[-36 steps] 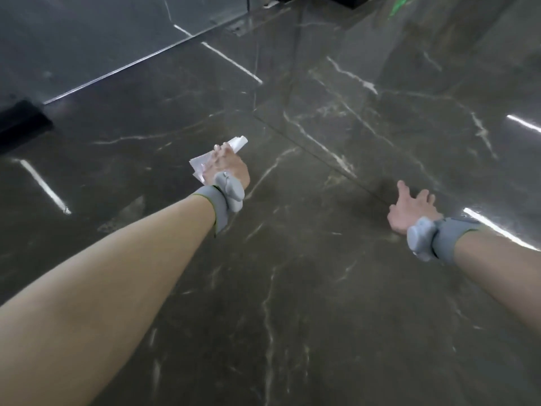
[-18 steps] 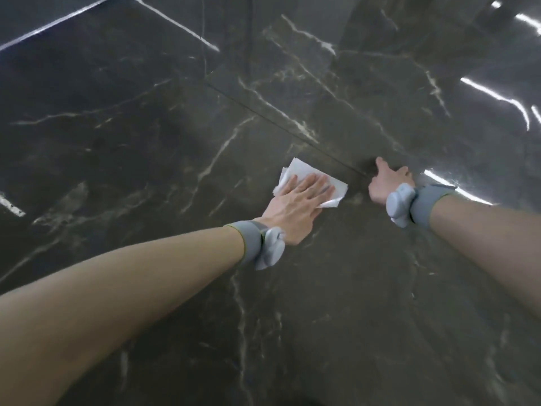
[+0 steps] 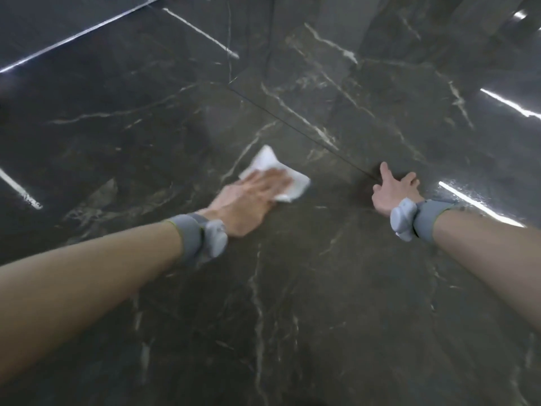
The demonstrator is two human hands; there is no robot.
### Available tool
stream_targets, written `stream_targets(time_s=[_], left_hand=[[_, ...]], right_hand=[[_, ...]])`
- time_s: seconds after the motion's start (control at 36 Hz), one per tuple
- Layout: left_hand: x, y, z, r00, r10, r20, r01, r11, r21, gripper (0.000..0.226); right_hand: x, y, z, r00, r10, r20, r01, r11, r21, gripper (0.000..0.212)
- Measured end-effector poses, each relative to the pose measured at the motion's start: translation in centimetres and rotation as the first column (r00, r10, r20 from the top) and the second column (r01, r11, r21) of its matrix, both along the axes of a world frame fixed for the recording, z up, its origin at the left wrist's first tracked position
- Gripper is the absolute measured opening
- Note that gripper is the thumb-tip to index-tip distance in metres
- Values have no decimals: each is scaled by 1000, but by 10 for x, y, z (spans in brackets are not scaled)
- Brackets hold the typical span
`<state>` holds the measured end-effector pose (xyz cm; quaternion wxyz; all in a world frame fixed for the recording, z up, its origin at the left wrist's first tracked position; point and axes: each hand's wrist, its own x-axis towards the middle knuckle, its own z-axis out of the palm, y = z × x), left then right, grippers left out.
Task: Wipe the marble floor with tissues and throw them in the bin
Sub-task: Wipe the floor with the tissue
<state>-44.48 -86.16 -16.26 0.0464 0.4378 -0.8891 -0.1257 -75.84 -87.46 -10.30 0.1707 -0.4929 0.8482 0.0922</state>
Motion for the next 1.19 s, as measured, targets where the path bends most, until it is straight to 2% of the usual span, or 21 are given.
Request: stream_targets(time_s=[0.11, 0.19, 0.25, 0.33, 0.44, 0.58, 0.67, 0.78, 0.83, 0.92, 0.97, 1.06, 1.14, 1.19], left_hand=[[76, -28, 11, 964, 263, 44, -263, 965, -4, 58], [128, -37, 18, 862, 506, 30, -507, 861, 40, 56], [150, -39, 22, 790, 612, 39, -613, 788, 57, 56], [150, -41, 21, 743, 665, 75, -669, 740, 67, 55], [126, -32, 22, 724, 689, 21, -690, 724, 17, 53], [105, 12, 9, 826, 563, -26, -563, 827, 17, 57], [73, 46, 2, 918, 394, -53, -394, 919, 12, 57], [34, 102, 1, 974, 199, -110, -197, 980, 31, 58], [15, 129, 1, 989, 45, -138, -38, 998, 53, 60], [1, 171, 3, 963, -210, -167, 229, 968, 101, 65], [1, 190, 2, 941, -317, -114, 332, 932, 145, 70], [10, 188, 6, 918, -395, -32, 396, 910, 125, 76], [16, 160, 9, 864, -503, -12, 502, 860, 95, 72], [36, 155, 14, 862, -507, 18, 503, 859, 99, 67]], right_hand=[[0, -1, 2, 1000, 8, 2, -8, 1000, 1, 59], [2, -2, 3, 1000, 1, 14, -1, 1000, 2, 59], [4, -3, 4, 1000, -8, 18, 9, 1000, -3, 59], [7, 1, -1, 1000, -17, 13, 17, 1000, 4, 59], [6, 0, 0, 1000, -29, 1, 29, 1000, 2, 60], [11, -3, 3, 1000, -2, -6, 2, 1000, 24, 61], [8, 0, 4, 998, 30, -60, -27, 998, 61, 63], [11, -2, 7, 988, 99, -122, -85, 990, 117, 64], [15, -5, 11, 985, 90, -148, -70, 988, 135, 67], [35, -6, 18, 976, 89, -199, -65, 990, 122, 68], [51, -7, 19, 964, 187, -190, -173, 981, 87, 70], [76, -9, 26, 911, 388, -141, -385, 921, 55, 73], [98, -15, 28, 866, 497, -54, -493, 866, 80, 70], [121, -9, 26, 822, 569, 16, -567, 816, 114, 76]])
